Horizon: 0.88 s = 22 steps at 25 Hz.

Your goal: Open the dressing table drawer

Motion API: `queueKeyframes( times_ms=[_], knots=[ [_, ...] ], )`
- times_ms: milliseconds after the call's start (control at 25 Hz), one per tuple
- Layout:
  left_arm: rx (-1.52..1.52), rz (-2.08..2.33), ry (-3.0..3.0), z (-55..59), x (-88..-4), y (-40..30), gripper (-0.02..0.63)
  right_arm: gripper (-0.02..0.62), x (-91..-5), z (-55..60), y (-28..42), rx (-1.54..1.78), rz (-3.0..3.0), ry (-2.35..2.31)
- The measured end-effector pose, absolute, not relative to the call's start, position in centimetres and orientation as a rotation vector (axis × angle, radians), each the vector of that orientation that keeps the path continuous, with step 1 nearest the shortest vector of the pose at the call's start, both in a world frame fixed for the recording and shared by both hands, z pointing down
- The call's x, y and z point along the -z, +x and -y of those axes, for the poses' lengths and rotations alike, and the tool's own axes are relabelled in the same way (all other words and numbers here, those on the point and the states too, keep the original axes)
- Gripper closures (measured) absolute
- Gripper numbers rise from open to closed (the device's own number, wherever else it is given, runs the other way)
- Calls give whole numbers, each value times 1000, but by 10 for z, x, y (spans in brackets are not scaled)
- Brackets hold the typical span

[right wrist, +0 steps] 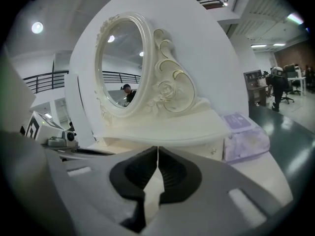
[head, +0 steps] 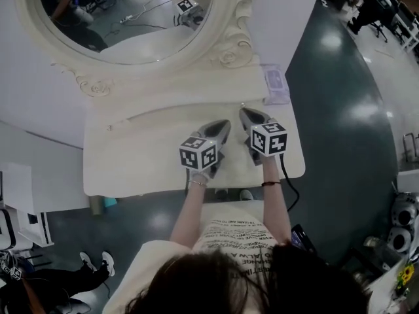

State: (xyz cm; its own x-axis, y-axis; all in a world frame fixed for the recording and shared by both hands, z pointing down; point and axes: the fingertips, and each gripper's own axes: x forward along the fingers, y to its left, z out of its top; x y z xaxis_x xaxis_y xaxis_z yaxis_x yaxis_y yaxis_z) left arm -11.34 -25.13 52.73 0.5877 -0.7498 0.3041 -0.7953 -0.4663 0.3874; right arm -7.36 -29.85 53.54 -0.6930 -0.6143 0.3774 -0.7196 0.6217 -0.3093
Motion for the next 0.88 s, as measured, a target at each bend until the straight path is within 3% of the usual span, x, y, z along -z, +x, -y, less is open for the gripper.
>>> queueKeyframes(
  times_ms=[640, 880],
  knots=[
    [-161, 1127, 2350, 267, -536, -116, 606, 554, -555, 316, -64, -730, 2490, 1271],
    [-150, 1122, 2348, 274, -535, -115, 606, 505, -564, 329, -59, -742, 2429, 1301]
  ],
)
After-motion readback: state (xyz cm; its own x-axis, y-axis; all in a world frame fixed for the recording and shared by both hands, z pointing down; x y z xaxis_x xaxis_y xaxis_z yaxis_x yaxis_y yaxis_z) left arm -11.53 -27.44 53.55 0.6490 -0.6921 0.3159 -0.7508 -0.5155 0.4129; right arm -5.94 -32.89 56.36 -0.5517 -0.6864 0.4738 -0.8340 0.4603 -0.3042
